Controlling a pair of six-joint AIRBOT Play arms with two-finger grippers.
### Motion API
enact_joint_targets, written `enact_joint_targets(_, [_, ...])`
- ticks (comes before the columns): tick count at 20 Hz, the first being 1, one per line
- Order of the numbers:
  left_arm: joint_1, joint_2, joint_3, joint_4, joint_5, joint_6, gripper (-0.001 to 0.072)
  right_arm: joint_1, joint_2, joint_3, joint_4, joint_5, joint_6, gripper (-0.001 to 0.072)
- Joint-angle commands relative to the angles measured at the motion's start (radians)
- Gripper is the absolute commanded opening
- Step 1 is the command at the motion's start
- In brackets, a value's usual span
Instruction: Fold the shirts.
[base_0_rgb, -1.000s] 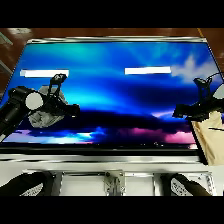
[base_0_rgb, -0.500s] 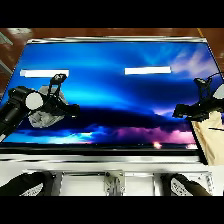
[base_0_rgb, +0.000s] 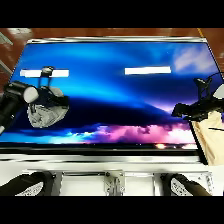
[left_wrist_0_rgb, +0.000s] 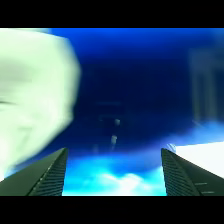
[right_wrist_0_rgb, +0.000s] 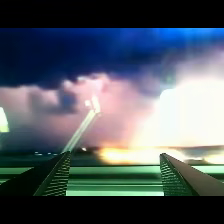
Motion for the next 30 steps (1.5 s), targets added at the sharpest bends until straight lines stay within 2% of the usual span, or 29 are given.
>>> enact_joint_targets(1, [0.266,-0.063,0.062,0.080,-0.008,-0.086,0.0716,0.000,0.000,0.001,0.047,0.008,0.059,0.0690])
enact_joint_targets(3, [0.426,-0.124,0.069,-0.032,-0.005,-0.132,0.0716,0.000,0.000,0.001,0.046,0.009,0.062,0.0690])
enact_joint_targets(6, [0.546,-0.231,0.069,-0.170,0.020,-0.115,0.0717,0.000,0.000,0.001,0.050,0.029,0.063,0.0690])
enact_joint_targets(10, [0.532,-0.349,0.069,-0.240,0.200,-0.100,0.0718,0.000,0.000,0.000,0.059,0.025,0.060,0.0690])
enact_joint_targets(14, [0.515,-0.433,0.069,-0.309,0.311,-0.100,0.0714,0.000,0.000,0.001,0.059,-0.020,0.060,0.0690])
enact_joint_targets(15, [0.514,-0.444,0.069,-0.315,0.318,-0.103,0.0616,0.000,0.000,0.001,0.060,-0.027,0.062,0.0690])
enact_joint_targets(16, [0.513,-0.451,0.069,-0.315,0.312,-0.103,0.0330,0.000,0.000,0.001,0.066,-0.029,0.062,0.0690])
enact_joint_targets(17, [0.513,-0.452,0.069,-0.316,0.301,-0.103,0.0126,0.000,0.000,0.001,0.073,-0.028,0.062,0.0689])
enact_joint_targets(18, [0.511,-0.441,0.073,-0.333,0.286,-0.080,0.0035,0.000,0.000,0.001,0.085,-0.028,0.061,0.0690])
enact_joint_targets(22, [0.418,-0.251,0.129,-0.368,0.279,0.095,0.0034,0.000,0.000,0.001,0.123,-0.029,0.050,0.0689])
enact_joint_targets(24, [0.320,-0.086,0.166,-0.374,0.280,0.140,0.0034,0.000,0.000,0.001,0.124,-0.029,0.014,0.0689])
enact_joint_targets(28, [0.046,0.218,0.195,-0.379,0.340,0.131,0.0034,0.000,0.026,0.042,0.123,0.006,-0.049,0.0689])
enact_joint_targets(30, [-0.101,0.270,0.195,-0.379,0.355,0.087,0.0033,0.000,0.075,0.097,0.123,0.008,-0.055,0.0688])
